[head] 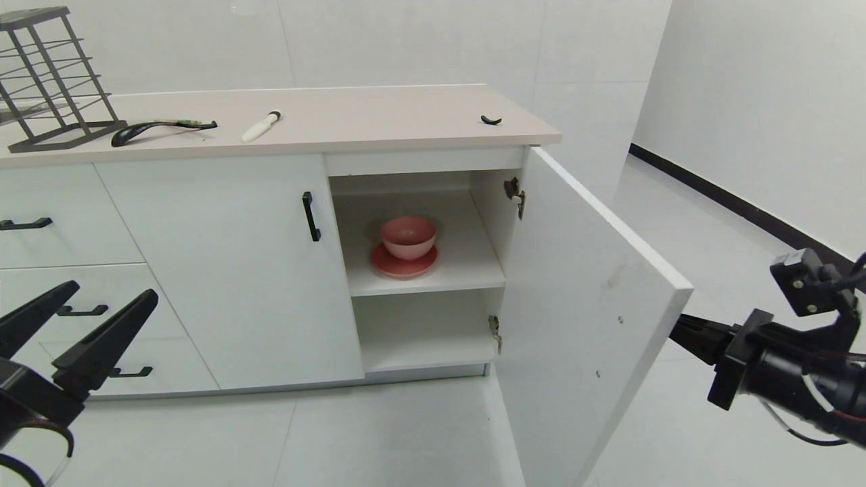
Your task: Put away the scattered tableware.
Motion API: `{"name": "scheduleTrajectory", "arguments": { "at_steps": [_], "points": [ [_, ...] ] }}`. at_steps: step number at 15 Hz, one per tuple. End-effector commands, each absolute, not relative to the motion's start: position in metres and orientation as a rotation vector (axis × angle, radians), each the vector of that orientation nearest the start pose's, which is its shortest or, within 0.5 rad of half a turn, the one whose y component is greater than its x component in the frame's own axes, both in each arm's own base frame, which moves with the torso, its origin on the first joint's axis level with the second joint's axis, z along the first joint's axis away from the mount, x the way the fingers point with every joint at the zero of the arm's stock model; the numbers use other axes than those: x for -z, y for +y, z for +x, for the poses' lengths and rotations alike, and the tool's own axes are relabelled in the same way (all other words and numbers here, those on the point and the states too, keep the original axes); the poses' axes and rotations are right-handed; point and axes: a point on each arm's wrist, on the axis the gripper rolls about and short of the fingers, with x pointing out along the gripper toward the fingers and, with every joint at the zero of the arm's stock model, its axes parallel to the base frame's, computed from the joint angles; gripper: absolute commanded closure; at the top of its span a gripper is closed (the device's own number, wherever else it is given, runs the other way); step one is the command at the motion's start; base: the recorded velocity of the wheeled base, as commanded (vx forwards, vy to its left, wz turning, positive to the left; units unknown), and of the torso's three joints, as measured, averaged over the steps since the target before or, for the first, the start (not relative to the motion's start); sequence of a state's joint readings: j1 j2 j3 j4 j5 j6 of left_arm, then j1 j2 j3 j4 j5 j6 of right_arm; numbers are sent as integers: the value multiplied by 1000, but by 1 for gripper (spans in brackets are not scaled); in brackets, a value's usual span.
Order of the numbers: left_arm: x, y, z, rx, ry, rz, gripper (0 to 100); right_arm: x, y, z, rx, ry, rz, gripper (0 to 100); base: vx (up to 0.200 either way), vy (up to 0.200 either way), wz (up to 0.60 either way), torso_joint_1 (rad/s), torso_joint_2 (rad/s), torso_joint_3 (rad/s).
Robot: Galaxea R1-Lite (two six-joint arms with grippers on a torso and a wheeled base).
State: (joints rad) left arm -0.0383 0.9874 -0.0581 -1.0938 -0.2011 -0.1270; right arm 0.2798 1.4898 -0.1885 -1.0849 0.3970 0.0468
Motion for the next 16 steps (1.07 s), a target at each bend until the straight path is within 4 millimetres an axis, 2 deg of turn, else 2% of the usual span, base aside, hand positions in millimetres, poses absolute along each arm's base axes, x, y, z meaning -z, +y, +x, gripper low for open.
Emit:
{"name": "scheduleTrajectory", "arguments": {
  "at_steps": [1,4,7,8,9,14,16],
  "points": [
    [-172,-8,100,249,-150,-113,0,-129,83,192,-752,244,51,100,0,0,0,0,0,0],
    [-173,-8,100,249,-153,-113,0,-125,102,211,-797,255,45,100,0,0,0,0,0,0],
    [-173,-8,100,249,-153,-111,0,-127,122,219,-851,232,60,100,0,0,0,0,0,0],
    [-173,-8,100,249,-153,-111,0,-127,122,219,-851,232,60,100,0,0,0,0,0,0],
    [-173,-8,100,251,-153,-111,0,-131,133,223,-882,218,75,100,0,0,0,0,0,0],
    [-172,-9,100,253,-152,-112,0,-137,141,230,-894,190,85,100,0,0,0,0,0,0],
    [-172,-9,100,255,-151,-112,0,-134,144,236,-893,198,84,100,0,0,0,0,0,0]
  ]
}}
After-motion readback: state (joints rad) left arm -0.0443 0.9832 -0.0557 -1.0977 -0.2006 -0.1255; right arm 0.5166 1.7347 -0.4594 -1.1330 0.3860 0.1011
